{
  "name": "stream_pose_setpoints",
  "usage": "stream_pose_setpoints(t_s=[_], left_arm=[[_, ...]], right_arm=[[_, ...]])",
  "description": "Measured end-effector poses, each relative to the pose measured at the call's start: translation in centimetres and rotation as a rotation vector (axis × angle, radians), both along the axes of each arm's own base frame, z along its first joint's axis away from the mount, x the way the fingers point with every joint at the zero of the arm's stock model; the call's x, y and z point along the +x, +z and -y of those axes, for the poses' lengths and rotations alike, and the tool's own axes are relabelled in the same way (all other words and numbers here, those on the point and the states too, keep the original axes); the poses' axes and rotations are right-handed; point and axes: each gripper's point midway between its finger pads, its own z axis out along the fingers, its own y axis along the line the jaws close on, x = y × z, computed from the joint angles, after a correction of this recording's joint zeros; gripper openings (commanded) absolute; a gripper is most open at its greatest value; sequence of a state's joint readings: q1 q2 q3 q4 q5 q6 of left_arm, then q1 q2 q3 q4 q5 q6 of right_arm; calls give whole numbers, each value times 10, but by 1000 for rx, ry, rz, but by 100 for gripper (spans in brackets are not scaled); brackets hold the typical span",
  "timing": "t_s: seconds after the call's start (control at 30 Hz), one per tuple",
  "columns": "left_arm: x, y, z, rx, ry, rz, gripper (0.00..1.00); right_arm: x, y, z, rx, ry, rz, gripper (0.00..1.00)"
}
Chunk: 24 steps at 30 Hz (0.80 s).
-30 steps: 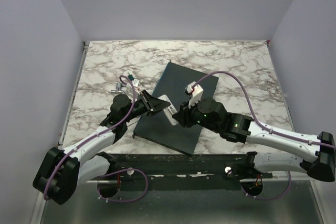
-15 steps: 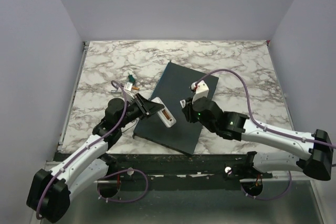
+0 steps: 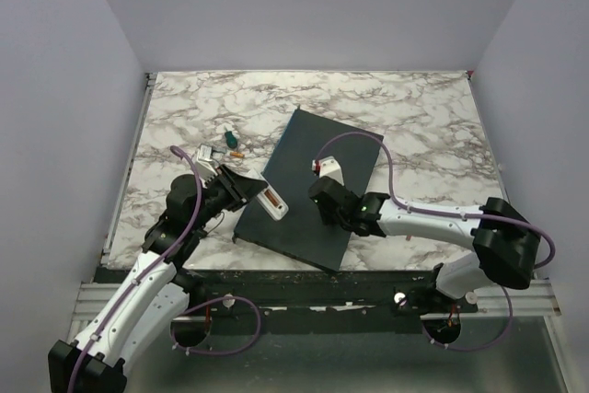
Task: Load the batteries into the remote control
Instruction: Place the battery cover at the center of the board.
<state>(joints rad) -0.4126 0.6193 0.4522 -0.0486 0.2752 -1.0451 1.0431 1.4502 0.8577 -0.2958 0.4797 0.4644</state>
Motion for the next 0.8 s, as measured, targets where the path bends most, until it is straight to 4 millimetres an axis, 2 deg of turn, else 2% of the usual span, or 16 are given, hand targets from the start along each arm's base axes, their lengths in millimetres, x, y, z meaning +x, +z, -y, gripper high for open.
stream_pose_setpoints(t_s=[0.1,0.2,0.37,0.57,0.7,0.77,0.8], left_arm=[[0,-4,-3,13,5,-9,0],[-1,-5,-5,17,11,-14,0],[-1,-5,-7,16,19,-16,0],[-1,-5,-7,15,18,-16,0],[-1,-5,-8,16,18,-15,0],[-1,-4,-8,17,18,-12,0],[-1,-4,-8,17,17,-11,0]], right_arm=[[-1,-15,2,-37,1,-27,39],[1,-15,-3,-35,8,-34,54],[2,-14,-6,-28,16,-44,72],[2,-13,0,-20,-20,-61,74],[5,-4,23,20,-156,-90,72],[14,8,50,77,-281,-98,72],[20,16,71,109,-362,-95,72]])
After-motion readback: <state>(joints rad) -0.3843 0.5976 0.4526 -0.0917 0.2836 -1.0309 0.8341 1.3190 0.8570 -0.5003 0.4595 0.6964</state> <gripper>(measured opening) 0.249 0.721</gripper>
